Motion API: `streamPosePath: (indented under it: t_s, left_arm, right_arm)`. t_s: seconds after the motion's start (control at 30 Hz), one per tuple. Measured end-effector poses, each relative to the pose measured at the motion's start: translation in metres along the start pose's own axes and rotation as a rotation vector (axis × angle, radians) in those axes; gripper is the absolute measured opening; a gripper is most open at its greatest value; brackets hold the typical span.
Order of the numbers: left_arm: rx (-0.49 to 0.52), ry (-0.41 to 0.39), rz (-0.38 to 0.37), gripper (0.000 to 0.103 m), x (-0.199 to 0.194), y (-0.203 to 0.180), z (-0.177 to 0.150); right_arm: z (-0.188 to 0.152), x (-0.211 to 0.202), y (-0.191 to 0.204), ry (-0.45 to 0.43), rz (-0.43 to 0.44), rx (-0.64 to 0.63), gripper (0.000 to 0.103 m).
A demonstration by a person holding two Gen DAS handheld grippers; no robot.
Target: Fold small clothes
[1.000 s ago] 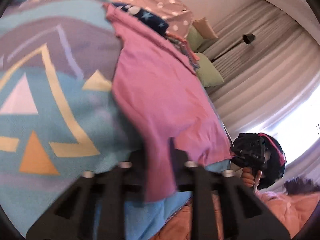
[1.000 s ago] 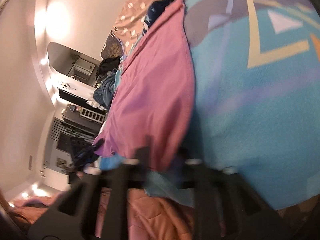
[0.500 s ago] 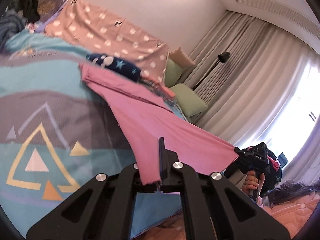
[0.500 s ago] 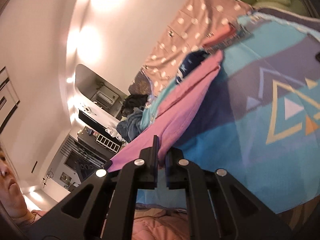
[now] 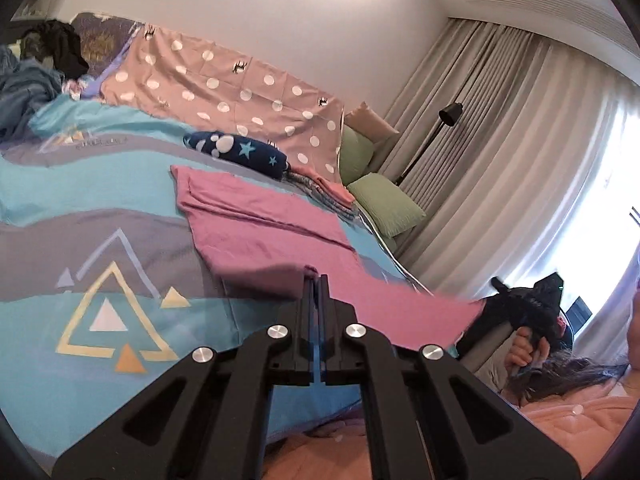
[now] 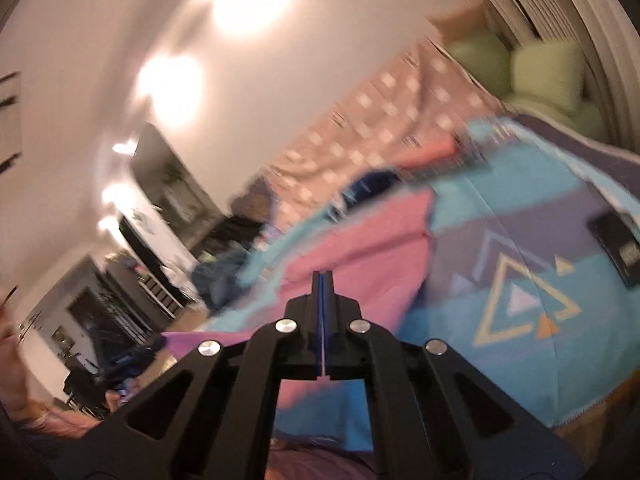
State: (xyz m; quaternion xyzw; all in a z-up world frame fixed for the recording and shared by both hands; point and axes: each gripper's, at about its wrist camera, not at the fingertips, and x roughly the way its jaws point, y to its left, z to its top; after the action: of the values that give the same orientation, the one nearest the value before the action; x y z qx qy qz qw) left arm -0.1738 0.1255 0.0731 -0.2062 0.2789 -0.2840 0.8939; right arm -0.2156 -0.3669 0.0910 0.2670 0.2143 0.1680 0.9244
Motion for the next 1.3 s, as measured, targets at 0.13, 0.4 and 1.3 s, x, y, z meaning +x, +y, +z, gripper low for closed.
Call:
streamPosePath:
  t_s: [0.13,0.4,1.3]
  left_arm:
    - [-0.046,0.100,0.069,0.000,0.035,0.023,-0.011]
    - [-0.094,0.203,0.212,0.037,0.039,0.062,-0.030]
    - [-0.092,0.085,-0.101,0.004,0.033,0.041,-0.025]
  right_arm:
    - [-0.017,0.041,-0.044,0.156,-0.195,0.101,0.007]
    - [-0.081,0.063,-0.092,0.427,-0.235,0.138,0.056]
    - [-0.062,0.019,-0.081,0.174,0.276,0.204,0.004]
